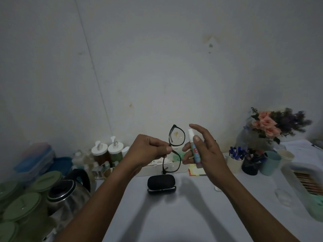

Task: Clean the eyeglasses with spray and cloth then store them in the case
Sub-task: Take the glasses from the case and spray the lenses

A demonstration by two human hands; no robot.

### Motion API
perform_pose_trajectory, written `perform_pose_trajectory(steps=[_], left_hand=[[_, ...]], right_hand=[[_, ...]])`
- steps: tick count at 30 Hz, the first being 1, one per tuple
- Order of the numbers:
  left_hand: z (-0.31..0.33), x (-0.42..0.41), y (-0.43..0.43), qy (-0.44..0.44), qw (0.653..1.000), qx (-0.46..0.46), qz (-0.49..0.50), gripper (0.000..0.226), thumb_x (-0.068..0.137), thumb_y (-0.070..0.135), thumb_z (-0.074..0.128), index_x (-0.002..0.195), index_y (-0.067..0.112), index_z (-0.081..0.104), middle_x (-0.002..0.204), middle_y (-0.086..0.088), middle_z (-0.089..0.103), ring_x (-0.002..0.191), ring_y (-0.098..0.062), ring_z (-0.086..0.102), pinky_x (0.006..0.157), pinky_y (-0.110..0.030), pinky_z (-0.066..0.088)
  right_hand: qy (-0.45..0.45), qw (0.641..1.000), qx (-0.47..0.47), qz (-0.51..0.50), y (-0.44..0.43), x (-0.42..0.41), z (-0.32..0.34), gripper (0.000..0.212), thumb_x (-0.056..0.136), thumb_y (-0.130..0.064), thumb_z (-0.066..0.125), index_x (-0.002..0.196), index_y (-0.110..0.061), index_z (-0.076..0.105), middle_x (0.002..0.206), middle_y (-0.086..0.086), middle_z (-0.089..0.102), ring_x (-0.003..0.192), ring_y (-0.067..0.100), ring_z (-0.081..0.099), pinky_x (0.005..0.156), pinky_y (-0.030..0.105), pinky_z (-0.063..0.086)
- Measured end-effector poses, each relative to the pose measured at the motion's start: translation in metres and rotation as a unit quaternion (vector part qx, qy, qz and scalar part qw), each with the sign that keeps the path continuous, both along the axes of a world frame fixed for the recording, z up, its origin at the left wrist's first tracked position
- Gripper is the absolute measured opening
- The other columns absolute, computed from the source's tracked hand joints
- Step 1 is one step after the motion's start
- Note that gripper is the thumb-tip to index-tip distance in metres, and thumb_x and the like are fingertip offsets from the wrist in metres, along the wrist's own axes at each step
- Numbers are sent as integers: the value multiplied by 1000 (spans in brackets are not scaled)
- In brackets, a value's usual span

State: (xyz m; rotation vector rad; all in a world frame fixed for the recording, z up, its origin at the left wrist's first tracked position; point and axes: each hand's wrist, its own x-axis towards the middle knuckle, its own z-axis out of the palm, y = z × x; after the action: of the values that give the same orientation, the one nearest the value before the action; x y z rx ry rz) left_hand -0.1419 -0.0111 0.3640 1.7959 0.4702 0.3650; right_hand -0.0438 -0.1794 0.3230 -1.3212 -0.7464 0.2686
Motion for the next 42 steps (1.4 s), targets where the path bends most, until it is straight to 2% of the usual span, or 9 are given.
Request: perform_pose_trajectory(steps=[5, 11, 15, 18, 21, 28, 34, 38, 42], left_hand=[[2, -1, 3, 14, 1000, 22, 2, 11, 78, 8, 81, 89, 6, 81, 60, 0, 73, 48, -2, 60, 48, -12, 45], [6, -3, 2, 20, 1000, 17, 11, 12, 78, 8, 81, 89, 4, 80, 63, -3, 74, 47, -1, 61, 46, -13, 45], [8, -5, 0, 12, 1000, 15, 14, 11, 79, 6, 80, 89, 2, 79, 63, -7, 72, 43, -1, 58, 43, -13, 43], [9, -7, 2, 10, 1000, 23, 16, 12, 78, 8, 81, 89, 4, 80, 74, -11, 77, 53, -5, 64, 52, -15, 53], [9, -8, 4, 12, 1000, 18, 15, 13, 78, 8, 81, 90, 4, 80, 83, -16, 78, 64, -11, 68, 65, -20, 57], [11, -10, 4, 16, 1000, 13, 7, 14, 78, 8, 81, 92, 4, 80, 84, -16, 78, 72, -19, 70, 77, -29, 60], [13, -10, 3, 16, 1000, 6, -9, 14, 78, 9, 81, 91, 5, 80, 83, -15, 78, 70, -16, 69, 75, -27, 60], [12, -9, 4, 13, 1000, 10, -12, 13, 78, 9, 81, 90, 6, 80, 82, -15, 78, 70, -16, 69, 77, -30, 59], [12, -8, 6, 10, 1000, 11, -3, 13, 78, 10, 81, 91, 7, 81, 84, -15, 78, 71, -16, 70, 78, -29, 60]], right_hand=[[-29, 998, -49, -33, -2, -3, -1, 30, 109, -34, 33, 130, -40, 53, 78, 6, 69, 58, 14, 53, 46, 24, 41], [-40, 999, -28, -20, -2, -11, 3, 24, 103, -22, 53, 125, -30, 49, 79, 16, 71, 45, 18, 50, 43, 26, 43], [-48, 999, -20, 1, 0, -13, 5, 26, 106, -23, 46, 131, -26, 44, 93, 13, 72, 54, 27, 62, 49, 35, 55], [-48, 998, -33, 14, 0, -13, 5, 26, 108, -27, 39, 133, -32, 45, 92, 13, 71, 49, 33, 62, 48, 36, 53], [-92, 994, -55, -28, 0, -12, 1, 27, 109, -29, 37, 132, -36, 46, 82, 13, 70, 37, 19, 49, 43, 26, 41], [-335, 904, -165, -208, 9, -12, 5, 30, 106, -29, 41, 135, -33, 48, 57, -2, 52, 56, 11, 53, 59, 29, 41], [-378, 881, -180, -223, 13, -9, 12, 24, 106, -25, 42, 130, -26, 48, 64, -15, 47, 59, 4, 50, 54, 17, 33], [-387, 876, -168, -235, 15, -7, 12, 16, 106, -24, 43, 121, -23, 49, 68, -10, 52, 60, 8, 52, 54, 27, 41], [-362, 889, -153, -235, 10, -8, 8, 26, 106, -25, 42, 131, -24, 50, 58, -13, 43, 57, 5, 49, 54, 15, 32]])
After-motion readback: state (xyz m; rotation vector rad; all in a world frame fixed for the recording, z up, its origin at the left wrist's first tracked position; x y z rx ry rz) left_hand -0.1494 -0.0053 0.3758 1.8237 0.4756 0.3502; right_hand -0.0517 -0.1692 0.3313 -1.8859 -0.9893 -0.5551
